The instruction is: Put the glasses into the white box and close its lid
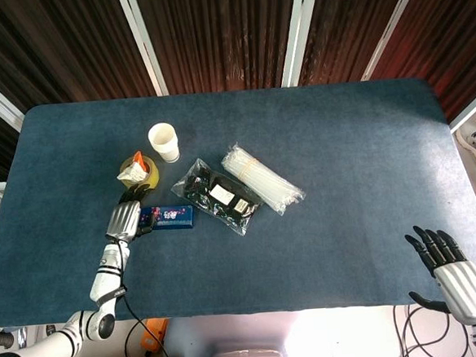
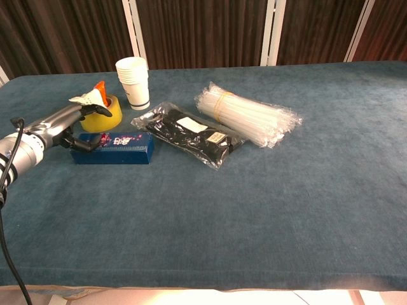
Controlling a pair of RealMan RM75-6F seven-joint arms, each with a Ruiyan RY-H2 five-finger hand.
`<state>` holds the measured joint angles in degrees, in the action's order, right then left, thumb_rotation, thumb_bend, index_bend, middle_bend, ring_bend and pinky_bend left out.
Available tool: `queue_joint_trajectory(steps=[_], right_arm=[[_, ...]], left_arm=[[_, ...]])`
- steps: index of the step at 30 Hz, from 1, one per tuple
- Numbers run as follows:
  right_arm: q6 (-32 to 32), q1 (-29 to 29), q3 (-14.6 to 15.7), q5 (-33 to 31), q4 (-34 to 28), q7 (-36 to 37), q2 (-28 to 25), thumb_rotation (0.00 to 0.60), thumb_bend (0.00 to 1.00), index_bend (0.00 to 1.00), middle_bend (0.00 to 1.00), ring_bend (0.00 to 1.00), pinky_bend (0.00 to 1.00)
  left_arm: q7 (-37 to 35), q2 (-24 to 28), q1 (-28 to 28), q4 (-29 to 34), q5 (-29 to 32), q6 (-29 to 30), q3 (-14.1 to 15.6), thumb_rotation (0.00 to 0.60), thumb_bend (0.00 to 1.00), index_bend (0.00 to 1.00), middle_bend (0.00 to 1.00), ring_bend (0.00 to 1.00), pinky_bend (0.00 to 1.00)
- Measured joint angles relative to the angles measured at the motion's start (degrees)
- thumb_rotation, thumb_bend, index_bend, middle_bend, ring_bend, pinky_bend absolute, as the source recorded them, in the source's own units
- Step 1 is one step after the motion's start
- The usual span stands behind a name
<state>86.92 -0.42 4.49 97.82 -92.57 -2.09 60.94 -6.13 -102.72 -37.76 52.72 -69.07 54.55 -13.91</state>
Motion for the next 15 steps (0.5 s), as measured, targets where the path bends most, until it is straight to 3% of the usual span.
queue_joint_trajectory(steps=[8, 15], right_arm=[[0.12, 0.04, 0.02, 0.09, 0.18, 0.14, -0.05, 0.6, 0.28, 0.0, 0.0, 0.0, 0.0], [-0.2, -0.04, -0.04, -0.05, 0.06, -0.71, 0.21, 0.6, 0.28, 0.0, 0.0, 0.0, 0.0]], left_arm=[[0.93, 0.43, 0.18, 0.64, 0.6, -0.06, -0.18, 0.6, 0.46, 0.19, 0.09, 0.01, 0.12], [1.26, 5.9, 3.24, 9.73, -3.38, 6.57, 1.65, 0.6, 0.41, 0.13, 0.06, 0.0, 0.12]])
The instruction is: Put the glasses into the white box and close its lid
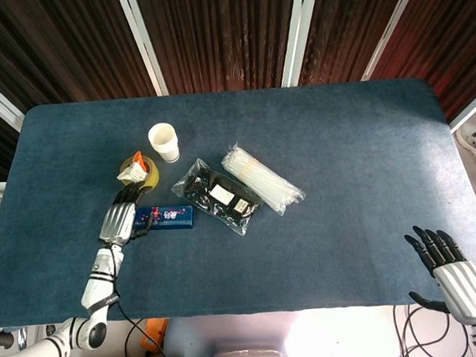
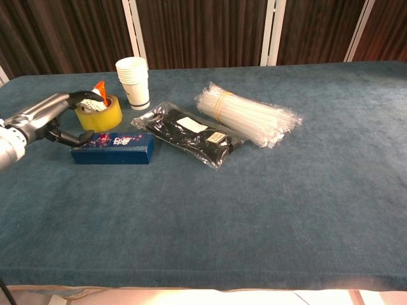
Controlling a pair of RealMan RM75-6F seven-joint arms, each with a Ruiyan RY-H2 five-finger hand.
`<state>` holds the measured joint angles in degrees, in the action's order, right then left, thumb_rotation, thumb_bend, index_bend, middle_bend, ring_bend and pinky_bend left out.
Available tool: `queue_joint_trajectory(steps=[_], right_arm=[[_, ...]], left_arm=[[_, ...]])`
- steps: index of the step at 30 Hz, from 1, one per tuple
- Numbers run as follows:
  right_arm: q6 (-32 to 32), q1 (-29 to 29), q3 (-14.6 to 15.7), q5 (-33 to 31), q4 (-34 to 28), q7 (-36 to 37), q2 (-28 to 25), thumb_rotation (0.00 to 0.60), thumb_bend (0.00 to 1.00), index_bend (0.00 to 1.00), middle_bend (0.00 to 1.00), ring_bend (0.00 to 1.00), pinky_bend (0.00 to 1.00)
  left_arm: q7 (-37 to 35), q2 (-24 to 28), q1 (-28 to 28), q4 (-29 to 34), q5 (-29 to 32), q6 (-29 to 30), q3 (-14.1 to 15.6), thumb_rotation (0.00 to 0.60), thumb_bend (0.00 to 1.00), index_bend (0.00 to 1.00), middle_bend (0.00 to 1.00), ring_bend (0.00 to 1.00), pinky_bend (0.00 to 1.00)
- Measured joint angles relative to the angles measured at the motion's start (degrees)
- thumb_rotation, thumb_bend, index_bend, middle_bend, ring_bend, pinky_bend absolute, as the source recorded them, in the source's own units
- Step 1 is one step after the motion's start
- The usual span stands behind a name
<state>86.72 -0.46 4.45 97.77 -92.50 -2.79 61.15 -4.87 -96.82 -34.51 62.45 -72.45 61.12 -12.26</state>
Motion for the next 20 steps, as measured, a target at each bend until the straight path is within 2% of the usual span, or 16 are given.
queue_joint_trajectory(steps=[5, 9, 13, 16, 20], right_arm=[[0.03, 0.17, -0.1, -0.34, -0.11, -1.14, 0.35, 0.6, 0.28, 0.0, 0.0, 0.0, 0.0], [0.1, 0.29, -0.38, -0.84, -0.19, -2.18, 0.82, 0.6, 0.28, 0.0, 0.0, 0.0, 0.0], [-0.09, 0.27, -0.81, -1.52, -0.72, -3.19, 1.2, 0.6, 0.28, 0.0, 0.0, 0.0, 0.0], [0.76, 0.46, -1.12, -1.6, -0.74, -3.27, 1.43, 0.6, 0.28, 0.0, 0.0, 0.0, 0.0], [0.45, 0.53, -1.4, -2.33, -0.57, -3.83, 1.61, 0.6, 0.28, 0.0, 0.0, 0.0, 0.0]], left_arm=[[0.21, 9.57, 5.52, 12.39, -5.51, 7.61, 4.37, 0.6, 0.39, 0.08, 0.01, 0.0, 0.09], [0.55, 20.91, 13.91, 21.04, -12.57, 17.66, 11.85, 0.6, 0.37, 0.02, 0.0, 0.0, 0.06], [-0.07, 27.19, 22.69, 23.71, -18.95, 27.22, 18.91, 0.6, 0.34, 0.0, 0.0, 0.0, 0.06], [-1.11, 28.41, 25.04, 23.75, -20.66, 30.11, 19.98, 0.6, 0.33, 0.0, 0.0, 0.0, 0.06], [-2.05, 28.95, 25.96, 23.45, -20.84, 30.92, 19.26, 0.6, 0.33, 0.0, 0.0, 0.0, 0.05]])
